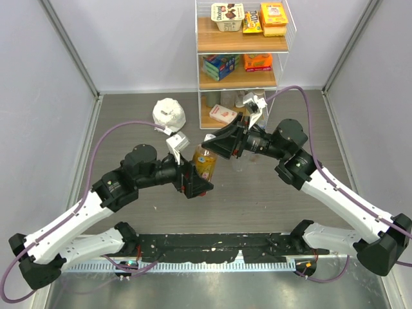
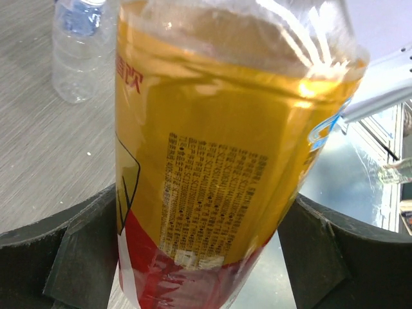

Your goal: Unscrew the bottle caps

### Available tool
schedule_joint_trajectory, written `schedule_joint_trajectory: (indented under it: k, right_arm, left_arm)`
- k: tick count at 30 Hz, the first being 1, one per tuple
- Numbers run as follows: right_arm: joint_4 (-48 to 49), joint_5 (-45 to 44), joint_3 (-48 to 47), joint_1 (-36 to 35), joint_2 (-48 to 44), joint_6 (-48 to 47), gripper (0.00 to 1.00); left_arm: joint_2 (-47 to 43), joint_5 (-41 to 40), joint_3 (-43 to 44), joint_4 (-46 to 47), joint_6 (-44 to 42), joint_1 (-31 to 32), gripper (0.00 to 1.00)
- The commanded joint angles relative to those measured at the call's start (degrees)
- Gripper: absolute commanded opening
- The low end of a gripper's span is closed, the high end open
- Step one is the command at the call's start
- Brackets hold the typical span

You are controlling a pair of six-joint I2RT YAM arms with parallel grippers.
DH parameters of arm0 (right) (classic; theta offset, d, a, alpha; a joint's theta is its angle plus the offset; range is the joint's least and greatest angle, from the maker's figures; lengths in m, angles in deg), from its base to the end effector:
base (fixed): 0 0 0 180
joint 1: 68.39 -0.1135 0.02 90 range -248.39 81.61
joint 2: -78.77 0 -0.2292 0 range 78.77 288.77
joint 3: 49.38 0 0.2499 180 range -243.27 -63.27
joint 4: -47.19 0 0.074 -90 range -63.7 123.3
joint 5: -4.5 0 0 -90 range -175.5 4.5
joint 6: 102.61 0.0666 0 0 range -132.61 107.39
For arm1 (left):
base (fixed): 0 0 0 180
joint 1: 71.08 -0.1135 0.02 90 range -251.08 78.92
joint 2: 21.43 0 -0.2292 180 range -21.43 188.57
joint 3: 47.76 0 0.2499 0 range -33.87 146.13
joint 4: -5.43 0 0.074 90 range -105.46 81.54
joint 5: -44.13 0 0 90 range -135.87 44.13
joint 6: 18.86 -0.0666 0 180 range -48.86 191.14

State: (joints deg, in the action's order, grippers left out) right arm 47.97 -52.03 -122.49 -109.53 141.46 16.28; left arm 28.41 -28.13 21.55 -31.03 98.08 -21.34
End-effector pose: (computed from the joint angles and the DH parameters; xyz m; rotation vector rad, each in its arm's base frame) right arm 0.1925 0.2169 0.3875 -0.6915 1.4035 1.3882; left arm 0.1391 -0.1957 0.3318 0.6292 1.9379 -1.1770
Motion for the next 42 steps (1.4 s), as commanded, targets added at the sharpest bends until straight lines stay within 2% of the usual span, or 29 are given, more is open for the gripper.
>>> schedule_joint_trajectory:
  k: [1,5,12,13,17,20,22,23,24,25,27,30,37,42]
  right_arm:
    - [2.46,-2.27,-1.33,-0.08,-2.05,0.21,0.01]
    - [0.36,-5.17,-1.60,-0.07,-2.32,-0.41,0.01]
    - [-0.44,-8.33,-1.42,-0.07,-3.02,-0.76,0.01]
    - [-0.35,-8.60,-1.25,-0.08,-3.37,-0.76,0.02]
    - [-1.84,-11.66,-1.59,-0.08,-3.81,-1.29,0.02]
    - [-4.56,-12.64,-2.74,-0.08,-3.55,-2.42,0.04]
    - [-5.18,-12.73,-3.27,0.01,-3.37,-2.60,0.24]
    - [-5.10,-12.56,-3.44,0.01,-3.28,-2.69,0.42]
    - [-5.18,-12.82,-3.53,-0.07,-3.20,-2.61,0.51]
    - [-5.27,-13.25,-3.53,-0.08,-3.02,-2.52,0.68]
    - [-5.45,-14.04,-3.71,-0.08,-2.93,-2.26,0.84]
    - [-6.06,-16.15,-4.14,0.01,-2.58,-1.38,0.92]
    - [-17.89,-26.26,-10.73,-0.25,2.42,0.91,0.92]
    - [-21.70,-32.22,-13.11,-1.22,6.55,3.10,0.92]
  left_arm:
    - [0.34,5.29,-1.63,5.96,1.01,-0.34,0.89]
    - [0.17,5.20,-3.03,6.04,1.19,-0.34,0.81]
    - [0.17,4.33,-4.62,6.48,0.66,-0.34,0.80]
    - [0.08,4.24,-4.88,6.66,0.57,-0.34,0.76]
    - [-0.63,3.62,-5.41,7.36,0.05,-0.34,0.48]
    - [-0.80,2.48,-5.41,6.40,-0.39,-0.34,0.40]
    - [-0.63,1.78,-5.32,5.70,-0.57,-0.34,0.38]
    - [-0.63,1.51,-5.41,5.43,-0.66,-0.34,0.38]
    - [-0.54,1.08,-5.58,5.08,-0.75,-0.34,0.37]
    - [-0.54,0.55,-5.67,4.90,-0.83,-0.34,0.36]
    - [-0.36,-1.47,-6.11,4.11,-0.84,-0.34,0.33]
    - [-0.01,-3.93,-6.55,3.32,-0.66,-0.34,0.32]
    - [2.09,-9.64,-5.59,0.51,0.22,-0.25,0.23]
    - [4.73,-12.64,-4.36,-1.07,0.92,-0.34,0.19]
